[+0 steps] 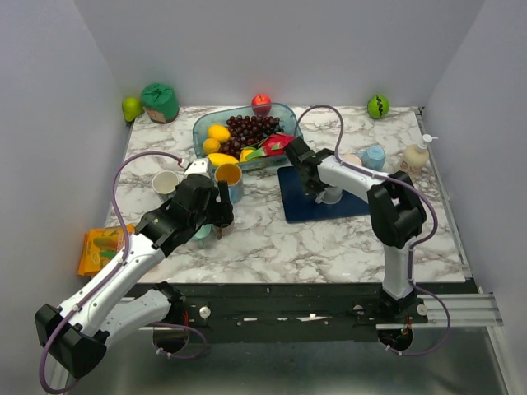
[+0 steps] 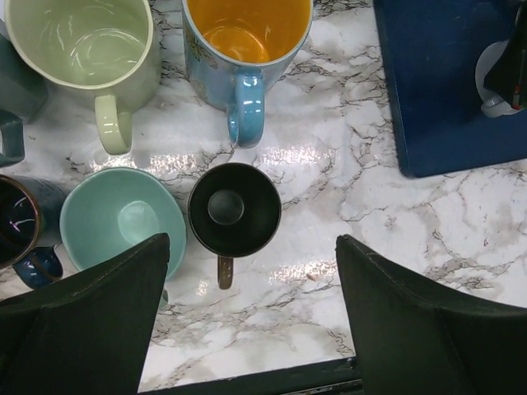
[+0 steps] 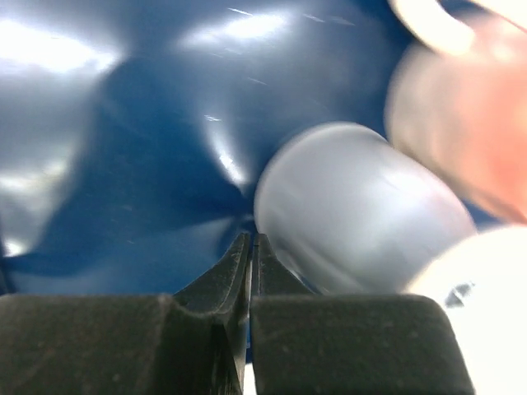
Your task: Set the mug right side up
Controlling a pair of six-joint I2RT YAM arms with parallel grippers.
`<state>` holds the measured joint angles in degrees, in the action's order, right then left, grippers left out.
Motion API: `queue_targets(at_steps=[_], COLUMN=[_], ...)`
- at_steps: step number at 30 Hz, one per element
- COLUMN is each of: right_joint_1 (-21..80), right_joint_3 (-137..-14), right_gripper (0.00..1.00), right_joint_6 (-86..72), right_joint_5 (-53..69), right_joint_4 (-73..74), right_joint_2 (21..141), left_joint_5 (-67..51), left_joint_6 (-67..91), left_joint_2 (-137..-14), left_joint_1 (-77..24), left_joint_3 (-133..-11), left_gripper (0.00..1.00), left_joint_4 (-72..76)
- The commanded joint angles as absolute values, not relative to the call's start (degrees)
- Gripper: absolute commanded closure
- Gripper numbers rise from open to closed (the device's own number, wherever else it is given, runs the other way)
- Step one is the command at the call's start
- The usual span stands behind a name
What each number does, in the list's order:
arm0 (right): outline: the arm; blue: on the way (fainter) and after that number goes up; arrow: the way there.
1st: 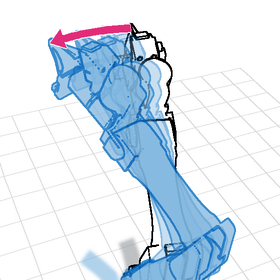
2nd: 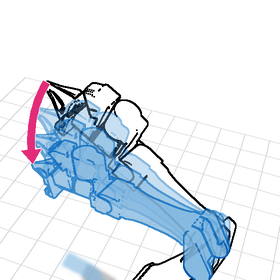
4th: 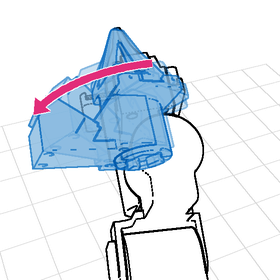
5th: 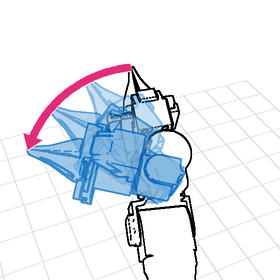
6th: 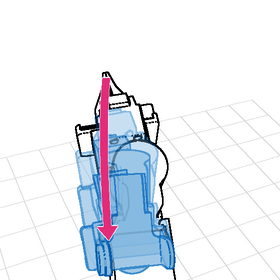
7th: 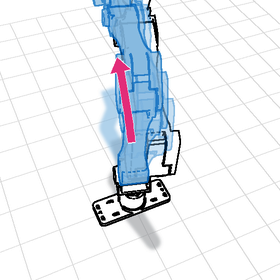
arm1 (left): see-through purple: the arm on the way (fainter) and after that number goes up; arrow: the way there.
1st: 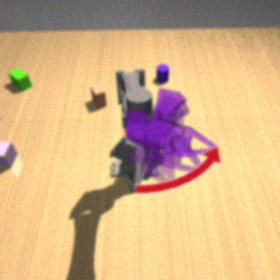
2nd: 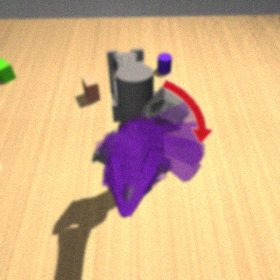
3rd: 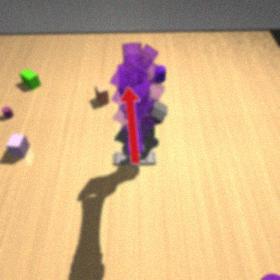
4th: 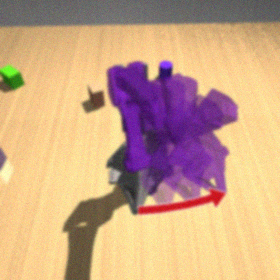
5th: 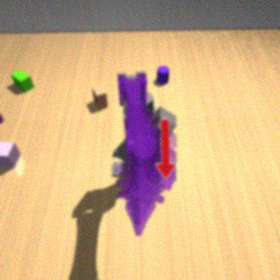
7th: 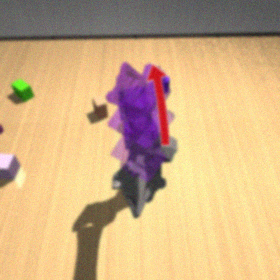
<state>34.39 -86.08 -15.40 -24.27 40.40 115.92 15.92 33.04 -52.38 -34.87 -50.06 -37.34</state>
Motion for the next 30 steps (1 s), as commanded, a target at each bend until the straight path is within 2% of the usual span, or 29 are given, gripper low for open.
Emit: queue_targets(at_steps=[1,7,8,11,20,30], right_joint_1=[34.19,34.63,34.54,34.54,34.45,34.19], right_joint_3=[-83.94,-76.30,-75.42,-73.30,-77.08,-76.55], right_gripper=[0.88,0.75,0.67,0.55,0.51,0.53], right_joint_6=[-28.26,-36.02,-36.82,-39.19,-46.31,-46.14], right_joint_5=[-32.24,-31.56,-31.47,-31.55,-35.77,-36.04], right_joint_4=[44.55,42.90,42.46,42.01,50.00,45.71], right_joint_2=[110.66,100.84,99.59,96.60,101.60,105.11], left_joint_5=[14.68,14.50,14.50,14.41,13.71,12.30], left_joint_6=[33.57,33.49,33.49,33.40,33.49,33.31], left_joint_2=[-51.33,-51.42,-51.50,-51.50,-50.98,-49.05], left_joint_1=[-34.45,-34.37,-34.37,-34.28,-34.10,-34.01], left_joint_3=[-49.31,-49.22,-49.22,-49.22,-49.13,-48.87], left_gripper=[0.10,0.10,0.10,0.10,0.10,0.06], left_joint_4=[-35.95,-35.86,-35.77,-35.68,-35.51,-34.37])
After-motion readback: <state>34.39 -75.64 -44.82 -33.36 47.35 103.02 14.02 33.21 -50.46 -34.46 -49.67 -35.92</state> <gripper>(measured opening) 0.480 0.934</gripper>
